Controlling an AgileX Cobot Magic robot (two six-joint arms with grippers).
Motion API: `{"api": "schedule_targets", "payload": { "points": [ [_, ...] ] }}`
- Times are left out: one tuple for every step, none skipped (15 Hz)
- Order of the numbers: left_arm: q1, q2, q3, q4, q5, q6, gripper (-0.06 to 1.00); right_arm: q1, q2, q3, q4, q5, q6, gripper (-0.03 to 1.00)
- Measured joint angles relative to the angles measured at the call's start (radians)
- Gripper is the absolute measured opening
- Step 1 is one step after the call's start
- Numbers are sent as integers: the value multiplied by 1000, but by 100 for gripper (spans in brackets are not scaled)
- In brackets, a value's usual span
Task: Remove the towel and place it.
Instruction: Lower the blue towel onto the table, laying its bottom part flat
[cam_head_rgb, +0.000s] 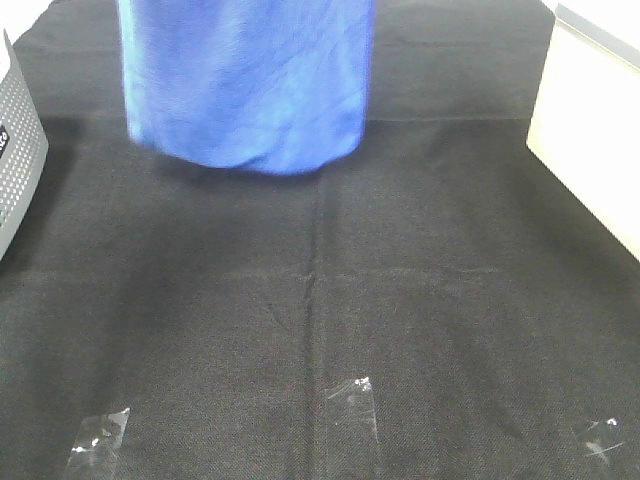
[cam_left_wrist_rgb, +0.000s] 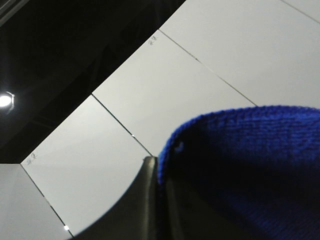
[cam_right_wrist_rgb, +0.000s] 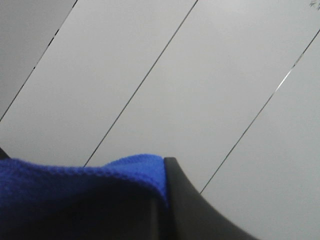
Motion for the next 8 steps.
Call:
{"api": "schedule_targets", "payload": {
  "points": [
    [17,23,-34,0,-7,-5,0,-14,11,0,-4,-36,0,1],
    [36,57,-82,-1,-15,-26,0,-35,23,0,-5,-59,0,1],
    [52,98,-135,-1,-18,-54,0,-54,36,0,-5,-82,0,1],
    [60,143,-194,-1,-18,-82,0,-75,51,0,-5,-109,1,1],
    [61,194,-268,-1,-18,-95,0,-94,67,0,-2,-133,3,1],
    [61,255,-346,0,-18,-102,0,-114,82,0,5,-160,8,1],
    [61,317,-418,4,-11,-105,0,-129,96,0,17,-186,10,1],
    [61,368,-487,6,-4,-105,0,-138,108,0,21,-214,10,1]
  ]
}}
